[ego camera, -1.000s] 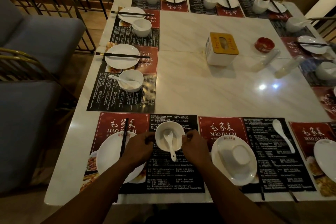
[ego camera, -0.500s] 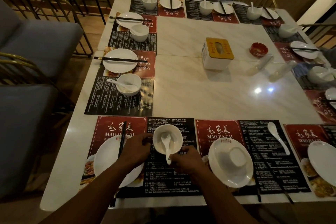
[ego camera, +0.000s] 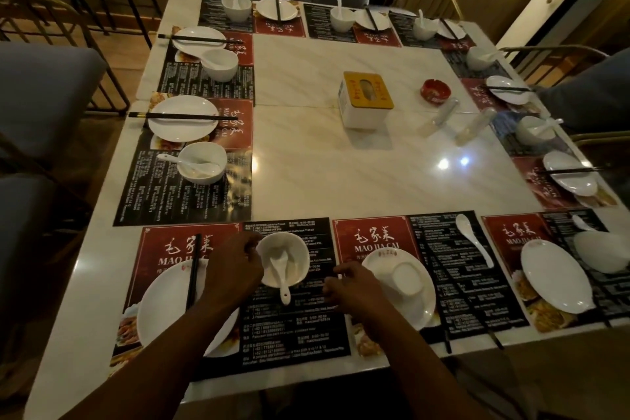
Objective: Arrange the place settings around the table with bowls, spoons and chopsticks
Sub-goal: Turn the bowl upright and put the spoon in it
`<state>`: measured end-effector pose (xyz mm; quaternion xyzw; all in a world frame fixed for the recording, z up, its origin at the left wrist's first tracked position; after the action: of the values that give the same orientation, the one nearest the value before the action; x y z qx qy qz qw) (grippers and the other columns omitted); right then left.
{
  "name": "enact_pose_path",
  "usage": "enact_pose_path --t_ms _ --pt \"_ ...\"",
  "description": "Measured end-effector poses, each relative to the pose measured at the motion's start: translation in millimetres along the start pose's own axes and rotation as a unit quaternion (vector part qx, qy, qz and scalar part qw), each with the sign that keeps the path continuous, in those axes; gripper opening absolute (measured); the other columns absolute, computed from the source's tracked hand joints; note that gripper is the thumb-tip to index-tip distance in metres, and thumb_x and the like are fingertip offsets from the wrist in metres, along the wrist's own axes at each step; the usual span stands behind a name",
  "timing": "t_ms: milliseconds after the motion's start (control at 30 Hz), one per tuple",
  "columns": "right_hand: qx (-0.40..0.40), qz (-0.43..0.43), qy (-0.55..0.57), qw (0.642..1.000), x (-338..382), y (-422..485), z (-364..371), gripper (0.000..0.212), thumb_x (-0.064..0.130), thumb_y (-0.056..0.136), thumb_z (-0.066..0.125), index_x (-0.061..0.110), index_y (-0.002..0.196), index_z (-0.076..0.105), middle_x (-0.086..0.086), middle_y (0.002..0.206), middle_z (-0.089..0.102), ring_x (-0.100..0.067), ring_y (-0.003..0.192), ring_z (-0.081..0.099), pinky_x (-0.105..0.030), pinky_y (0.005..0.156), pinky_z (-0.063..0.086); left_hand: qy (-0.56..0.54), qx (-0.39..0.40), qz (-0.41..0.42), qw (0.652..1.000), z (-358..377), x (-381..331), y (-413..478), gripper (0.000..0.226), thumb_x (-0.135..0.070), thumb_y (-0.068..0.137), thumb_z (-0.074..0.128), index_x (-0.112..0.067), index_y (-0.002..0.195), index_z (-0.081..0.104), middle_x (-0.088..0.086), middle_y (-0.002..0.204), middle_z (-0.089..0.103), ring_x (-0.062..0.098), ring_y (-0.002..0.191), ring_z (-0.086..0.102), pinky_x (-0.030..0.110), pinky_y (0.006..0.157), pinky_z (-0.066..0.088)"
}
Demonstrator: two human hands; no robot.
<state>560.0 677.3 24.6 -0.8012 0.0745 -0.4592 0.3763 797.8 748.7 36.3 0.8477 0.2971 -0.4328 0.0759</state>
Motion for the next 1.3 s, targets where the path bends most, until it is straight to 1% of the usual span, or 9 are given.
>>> enact_pose_path --t_ms 167,367,500,667,767,900,1000,1167,1300 --pt "-0.100 -0.077 -0.031 0.992 5.8 -9.2 -75.1 0.012 0.022 0.089 0.068 0.024 0.100 0.065 0.000 0.085 0.075 -0.016 0.076 0.073 -0.045 0.077 0.061 -0.020 0.013 0.072 0.997 27.5 -45.5 4.8 0.031 -0.004 0.087 0.064 -0.021 0.112 0.068 -0.006 0.108 0.066 0.007 0.096 0.058 0.015 0.079 0.041" --pt "-0.185 -0.144 -0.176 0.956 -6.6 -6.2 -141.8 0.015 0.022 0.090 0.067 0.026 0.105 0.065 0.013 0.092 0.060 0.001 0.082 0.055 -0.009 0.064 0.038 0.018 0.073 0.121 0.990 84.1 -89.6 -0.1 0.027 -0.009 0.087 0.067 -0.023 0.109 0.070 -0.009 0.104 0.066 0.003 0.090 0.058 0.007 0.073 0.039" --pt "-0.168 -0.136 -0.194 0.957 -26.4 19.0 -179.6 0.014 0.018 0.089 0.068 0.024 0.101 0.067 0.011 0.092 0.065 -0.004 0.087 0.062 -0.009 0.063 0.038 0.043 0.109 0.103 0.988 127.8 -101.7 0.8 0.022 -0.022 0.088 0.069 -0.026 0.109 0.070 -0.009 0.106 0.068 0.001 0.089 0.062 0.009 0.072 0.045" --pt "-0.139 -0.145 -0.227 0.953 -40.1 55.4 -239.9 0.012 0.012 0.089 0.065 0.023 0.092 0.066 0.011 0.085 0.065 -0.001 0.079 0.060 -0.009 0.061 0.038 0.037 0.092 0.080 0.992 173.2 -132.0 -5.3 0.020 -0.020 0.090 0.068 -0.023 0.109 0.071 -0.011 0.103 0.068 0.000 0.085 0.061 0.010 0.072 0.046" --pt "-0.114 -0.159 -0.248 0.949 -45.2 77.2 -259.4 0.014 0.014 0.089 0.065 0.027 0.090 0.064 0.012 0.082 0.065 0.003 0.075 0.059 -0.008 0.058 0.037 0.038 0.100 0.051 0.993 200.6 -138.3 -14.2 0.023 -0.030 0.091 0.067 -0.027 0.114 0.066 -0.015 0.104 0.065 -0.002 0.092 0.061 0.027 0.083 0.056" --pt "-0.065 -0.209 -0.269 0.938 -45.2 95.5 -260.4 0.014 0.015 0.090 0.064 0.028 0.095 0.065 0.012 0.085 0.065 0.000 0.077 0.060 -0.021 0.071 0.053 0.049 0.152 0.059 0.985 225.1 -141.0 -38.5 0.061 -0.061 0.075 0.073 -0.038 0.128 0.056 -0.022 0.122 0.056 -0.003 0.109 0.053 0.025 0.092 0.050" --pt "0.000 -0.276 -0.286 0.918 -39.2 96.9 -243.0 0.011 0.020 0.087 0.064 0.026 0.095 0.067 0.013 0.089 0.064 -0.001 0.080 0.059 -0.022 0.072 0.053 0.101 0.168 0.080 0.977 235.3 -142.4 -56.2 0.089 -0.073 0.064 0.073 -0.035 0.139 0.046 -0.018 0.138 0.044 0.002 0.122 0.045 0.028 0.100 0.047" --pt "0.087 -0.327 -0.347 0.875 -46.3 95.4 -214.5 0.029 0.018 0.085 0.064 0.026 0.112 0.063 0.015 0.102 0.054 -0.002 0.088 0.050 -0.012 0.077 0.039 0.128 0.165 0.053 0.976 252.5 -132.0 -66.6 0.109 -0.071 0.057 0.076 -0.034 0.148 0.029 -0.015 0.154 0.027 0.007 0.138 0.032 0.034 0.111 0.041" --pt "0.088 -0.329 -0.343 0.875 -51.3 95.1 -215.1 0.030 0.019 0.086 0.064 0.025 0.115 0.062 0.015 0.106 0.052 -0.004 0.094 0.050 -0.009 0.080 0.036 0.140 0.138 0.069 0.978 253.4 -134.0 -63.8 0.097 -0.053 0.063 0.082 -0.034 0.145 0.032 -0.017 0.146 0.040 0.005 0.131 0.044 0.028 0.103 0.047"
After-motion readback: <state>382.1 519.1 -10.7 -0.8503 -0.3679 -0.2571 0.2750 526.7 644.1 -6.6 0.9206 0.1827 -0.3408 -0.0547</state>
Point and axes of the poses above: each hand's wrist, its own y-axis towards the middle knuckle, its own z-axis out of the palm, x = y × z, the point moved 6 cm from there along y, towards the middle knuckle
